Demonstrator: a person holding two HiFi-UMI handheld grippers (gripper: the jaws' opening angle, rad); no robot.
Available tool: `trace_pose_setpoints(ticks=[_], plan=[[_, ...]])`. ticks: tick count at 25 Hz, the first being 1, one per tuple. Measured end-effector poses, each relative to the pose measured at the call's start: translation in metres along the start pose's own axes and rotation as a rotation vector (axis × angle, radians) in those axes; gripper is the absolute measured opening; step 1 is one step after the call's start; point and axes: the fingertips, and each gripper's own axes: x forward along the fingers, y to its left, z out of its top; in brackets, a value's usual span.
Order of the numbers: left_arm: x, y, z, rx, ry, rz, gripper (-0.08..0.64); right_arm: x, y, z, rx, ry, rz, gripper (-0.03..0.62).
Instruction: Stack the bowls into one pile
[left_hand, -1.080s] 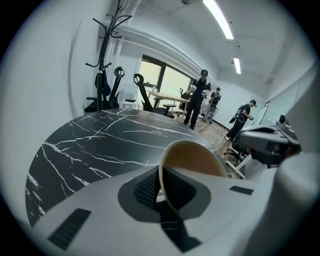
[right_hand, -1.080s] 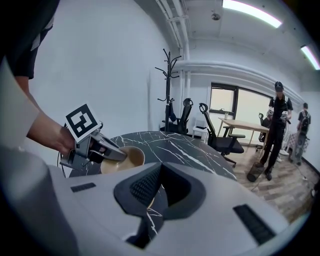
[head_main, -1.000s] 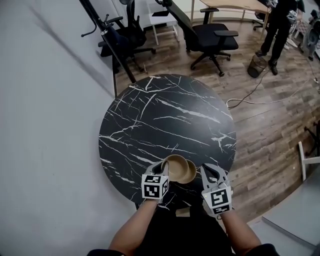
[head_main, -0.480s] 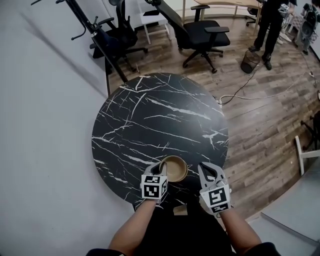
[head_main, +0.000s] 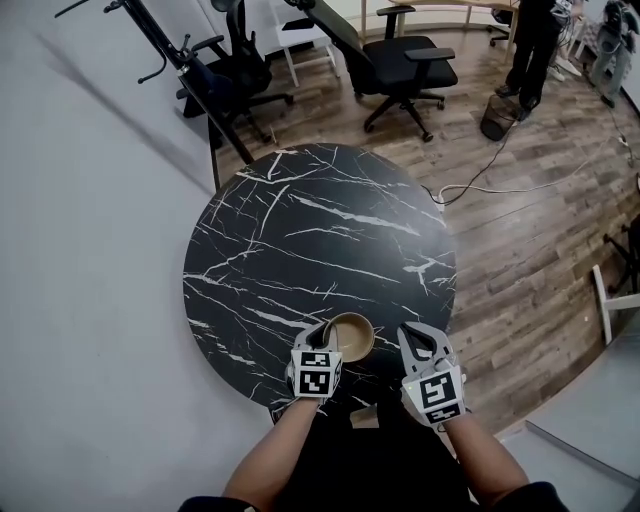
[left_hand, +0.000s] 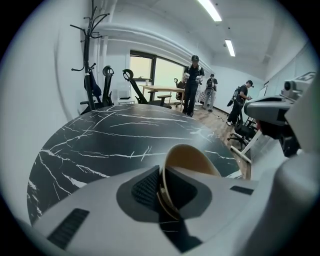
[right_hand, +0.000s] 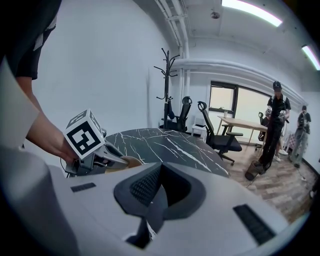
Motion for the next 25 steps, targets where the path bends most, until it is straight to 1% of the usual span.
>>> trace_pose_setpoints(ticks=[5, 10, 14, 17, 23, 25], plan=[[0.002, -0.001, -0.002, 0.013, 0.001, 0.011, 0.046, -0.003, 0.003, 0.003, -0.006, 0.013, 0.009, 0.009], [0.006, 0.000, 0.000, 0.011, -0.010, 0.003, 0.098, -0.005, 0.005, 0.004, -0.006, 0.015, 0.015, 0.009], [0.005, -0.005, 0.005, 0.015, -0.023, -0.026, 0.098, -0.006, 0.006, 0.002, -0.005, 0.011, 0.012, 0.009], [0.003, -0.006, 0.004, 0.007, -0.027, -0.025, 0.100, -0.007, 0.008, -0.002, 0.001, 0.003, 0.010, 0.009], [-0.014, 0.007, 0.014, -0.021, -0.111, 0.037, 0.084, -0.012, 0.009, 0.005, -0.026, 0.018, 0.019, 0.009], [-0.019, 0.011, 0.019, -0.029, -0.134, 0.045, 0.078, -0.010, 0.010, 0.002, -0.012, 0.005, 0.012, 0.009]])
